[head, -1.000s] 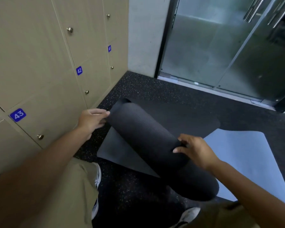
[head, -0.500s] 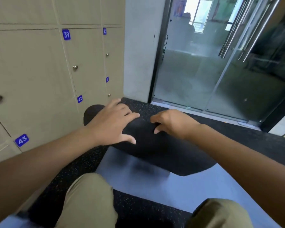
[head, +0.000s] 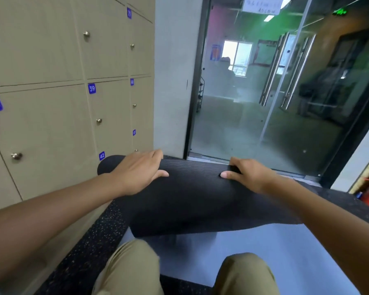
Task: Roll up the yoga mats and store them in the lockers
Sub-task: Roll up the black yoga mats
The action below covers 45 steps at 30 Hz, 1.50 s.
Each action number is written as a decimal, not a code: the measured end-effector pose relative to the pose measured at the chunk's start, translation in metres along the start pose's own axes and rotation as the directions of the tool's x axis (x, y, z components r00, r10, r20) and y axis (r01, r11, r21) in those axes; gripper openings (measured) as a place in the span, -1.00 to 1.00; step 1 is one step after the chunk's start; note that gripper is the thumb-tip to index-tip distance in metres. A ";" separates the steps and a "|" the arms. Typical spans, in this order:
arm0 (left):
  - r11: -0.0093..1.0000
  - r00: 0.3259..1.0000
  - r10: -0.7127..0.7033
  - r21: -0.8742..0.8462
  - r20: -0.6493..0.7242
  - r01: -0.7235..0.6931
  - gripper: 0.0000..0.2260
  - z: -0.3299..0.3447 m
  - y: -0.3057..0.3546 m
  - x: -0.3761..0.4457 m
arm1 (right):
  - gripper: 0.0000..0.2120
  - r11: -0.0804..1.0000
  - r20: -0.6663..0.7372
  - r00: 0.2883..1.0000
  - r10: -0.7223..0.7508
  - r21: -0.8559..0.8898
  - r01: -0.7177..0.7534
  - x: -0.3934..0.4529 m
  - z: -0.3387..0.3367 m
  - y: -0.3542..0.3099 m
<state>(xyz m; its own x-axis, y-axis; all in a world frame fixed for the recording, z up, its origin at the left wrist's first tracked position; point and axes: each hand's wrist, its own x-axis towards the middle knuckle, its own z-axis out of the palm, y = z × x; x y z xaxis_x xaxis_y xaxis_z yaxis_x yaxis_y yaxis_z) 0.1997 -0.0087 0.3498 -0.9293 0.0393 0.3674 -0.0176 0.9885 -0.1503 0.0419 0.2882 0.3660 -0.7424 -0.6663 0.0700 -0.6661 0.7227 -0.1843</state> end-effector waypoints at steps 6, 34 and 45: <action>0.997 0.997 -0.068 -0.027 0.027 0.069 -0.63 -0.031 -0.014 -0.028 | -0.71 1.000 -0.083 0.996 0.013 0.003 -0.013 -0.030 -0.021 -0.014; 0.867 0.963 0.257 -0.459 0.081 -0.193 -0.74 -0.039 0.069 -0.285 | -0.78 0.912 -0.344 0.904 -0.254 0.227 0.343 -0.331 0.109 -0.096; 0.889 0.978 0.147 -0.454 0.150 -0.064 -0.57 -0.027 0.103 -0.370 | -0.75 0.900 -0.291 0.925 -0.243 0.289 0.327 -0.390 0.142 -0.123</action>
<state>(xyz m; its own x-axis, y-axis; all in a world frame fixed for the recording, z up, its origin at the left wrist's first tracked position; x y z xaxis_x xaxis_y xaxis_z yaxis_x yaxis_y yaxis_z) 0.5521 0.0821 0.2232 -0.9664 0.1622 0.1992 0.2117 0.9422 0.2596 0.4232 0.4332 0.2218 -0.5457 -0.7392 0.3947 -0.8216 0.3792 -0.4257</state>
